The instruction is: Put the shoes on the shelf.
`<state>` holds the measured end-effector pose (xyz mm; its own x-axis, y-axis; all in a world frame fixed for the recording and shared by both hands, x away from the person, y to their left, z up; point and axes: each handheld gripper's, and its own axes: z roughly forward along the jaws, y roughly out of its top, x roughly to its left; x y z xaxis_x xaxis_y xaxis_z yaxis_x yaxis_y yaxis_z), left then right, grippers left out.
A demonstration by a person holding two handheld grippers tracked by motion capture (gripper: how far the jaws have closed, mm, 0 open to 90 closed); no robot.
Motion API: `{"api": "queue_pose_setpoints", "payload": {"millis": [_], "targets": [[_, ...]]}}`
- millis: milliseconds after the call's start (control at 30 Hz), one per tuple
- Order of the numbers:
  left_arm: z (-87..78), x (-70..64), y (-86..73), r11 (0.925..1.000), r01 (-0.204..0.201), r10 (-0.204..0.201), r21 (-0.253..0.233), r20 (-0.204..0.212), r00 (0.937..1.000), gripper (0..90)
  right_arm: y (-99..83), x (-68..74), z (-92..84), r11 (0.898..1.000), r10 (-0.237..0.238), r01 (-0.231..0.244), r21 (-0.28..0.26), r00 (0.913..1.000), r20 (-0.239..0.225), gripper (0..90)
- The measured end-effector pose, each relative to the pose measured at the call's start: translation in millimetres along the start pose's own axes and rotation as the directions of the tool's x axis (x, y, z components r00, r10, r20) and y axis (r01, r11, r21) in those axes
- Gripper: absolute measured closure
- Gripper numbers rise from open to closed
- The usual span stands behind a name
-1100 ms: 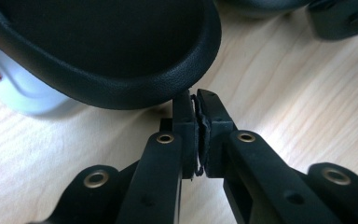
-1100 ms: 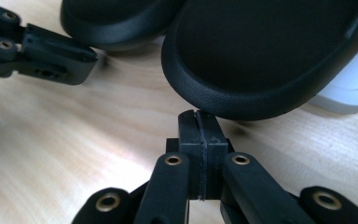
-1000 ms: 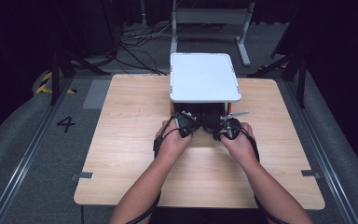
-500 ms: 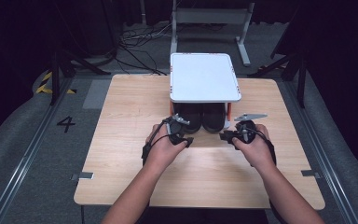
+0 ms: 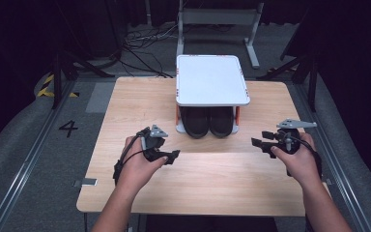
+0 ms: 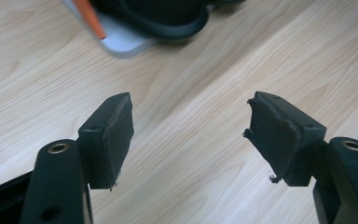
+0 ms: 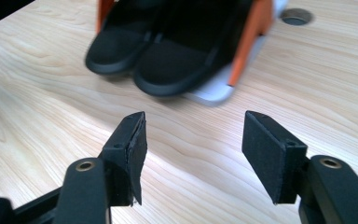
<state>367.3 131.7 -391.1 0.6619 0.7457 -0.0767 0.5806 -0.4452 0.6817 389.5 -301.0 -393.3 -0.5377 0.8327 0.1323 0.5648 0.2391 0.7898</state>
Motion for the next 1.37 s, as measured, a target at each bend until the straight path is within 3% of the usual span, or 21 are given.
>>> {"api": "queue_pose_setpoints", "payload": {"millis": [67, 100, 167, 333, 467, 533, 600, 700, 733, 833, 900, 967, 1000, 1067, 1133, 1167, 1233, 1300, 1367], "targets": [[-8.1, 6.8, -7.3, 1.0000, -0.009, 0.009, 0.004, -0.032, 0.9995, 30.8, -3.6, -11.8, -7.5, 0.999, 0.029, -0.029, -0.023, 0.9995, 0.011, 41.1], [-12.0, 9.7, -10.4, 0.9992, -0.032, 0.033, 0.024, -0.056, 0.9979, 30.8, -5.5, -18.8, -10.8, 0.999, 0.042, -0.042, -0.030, 0.9990, 0.014, 41.0], [-18.3, 15.1, -16.6, 0.9977, -0.036, 0.041, 0.057, -0.078, 0.9961, 30.9, -9.2, -31.5, -17.8, 0.998, 0.058, -0.056, -0.036, 0.9976, 0.039, 41.0], [-21.6, 33.5, -27.2, 0.9953, 0.064, -0.057, 0.072, -0.093, 0.9940, 28.8, -17.6, -53.3, -27.2, 0.996, 0.083, -0.081, -0.044, 0.9943, 0.067, 39.5], [-10.9, 54.5, -37.6, 0.9852, 0.141, -0.127, 0.096, -0.146, 0.9812, 25.9, -31.0, -75.4, -25.2, 0.990, 0.135, -0.129, -0.063, 0.9849, 0.108, 39.2], [-4.8, 61.9, -41.9, 0.9852, 0.146, -0.127, 0.091, -0.183, 0.9748, 25.6, -37.0, -83.7, -22.9, 0.988, 0.152, -0.147, -0.048, 0.9805, 0.125, 39.3], [1.3, 68.7, -45.7, 0.9919, 0.108, -0.095, 0.066, -0.182, 0.9787, 23.4, -41.8, -91.3, -19.6, 0.991, 0.132, -0.127, -0.039, 0.9804, 0.147, 39.6], [6.4, 75.2, -50.4, 0.9945, 0.098, -0.091, 0.037, -0.165, 0.9821, 21.3, -49.3, -101.9, -12.3, 1.000, 0.004, -0.009, 0.025, 0.9780, 0.209, 39.4], [8.4, 81.2, -54.2, 0.9952, 0.095, -0.089, 0.026, -0.173, 0.9810, 21.1, -52.0, -104.8, -10.2, 0.999, -0.014, 0.006, 0.038, 0.9771, 0.212, 39.1], [9.2, 86.6, -57.9, 0.9958, 0.089, -0.083, 0.022, -0.198, 0.9768, 21.1, -60.4, -112.3, -4.2, 0.999, -0.009, -0.001, 0.049, 0.9808, 0.195, 37.8], [10.2, 93.0, -64.0, 0.9948, 0.086, -0.072, 0.056, -0.217, 0.9735, 21.1, -64.6, -116.0, -1.4, 0.998, -0.012, 0.001, 0.056, 0.9806, 0.196, 37.2], [10.7, 95.1, -65.8, 0.9942, 0.080, -0.062, 0.072, -0.222, 0.9731, 21.1, -66.4, -118.0, -0.5, 0.998, -0.022, 0.009, 0.067, 0.9803, 0.196, 37.4], [11.8, 96.9, -68.1, 0.9938, 0.082, -0.063, 0.075, -0.228, 0.9717, 21.1, -70.0, -121.6, 1.5, 0.995, -0.042, 0.022, 0.101, 0.9791, 0.199, 37.4], [13.3, 99.7, -70.4, 0.9958, 0.068, -0.052, 0.062, -0.227, 0.9725, 21.1, -71.4, -122.7, 2.5, 0.994, -0.041, 0.019, 0.110, 0.9790, 0.200, 37.0], [14.7, 101.9, -71.9, 0.9957, 0.081, -0.070, 0.044, -0.217, 0.9736, 21.1, -75.5, -124.1, 6.3, 0.993, -0.004, -0.019, 0.116, 0.9815, 0.191, 35.1], [15.3, 102.5, -72.6, 0.9933, 0.108, -0.097, 0.039, -0.220, 0.9706, 21.1, -76.4, -124.2, 7.4, 0.993, 0.006, -0.028, 0.114, 0.9817, 0.190, 34.8], [14.6, 103.3, -73.1, 0.9861, 0.156, -0.142, 0.056, -0.202, 0.9691, 22.5, -77.9, -124.0, 9.6, 0.992, 0.012, -0.035, 0.121, 0.9823, 0.187, 34.6], [12.9, 101.1, -70.6, 0.9722, 0.226, -0.212, 0.063, -0.176, 0.9615, 23.6, -78.9, -123.5, 10.5, 0.993, 0.025, -0.046, 0.113, 0.9822, 0.186, 33.1], [11.6, 100.3, -68.9, 0.9706, 0.235, -0.224, 0.051, -0.163, 0.9608, 24.0, -78.9, -122.1, 10.4, 0.992, 0.056, -0.075, 0.101, 0.9825, 0.178, 32.5]]}}
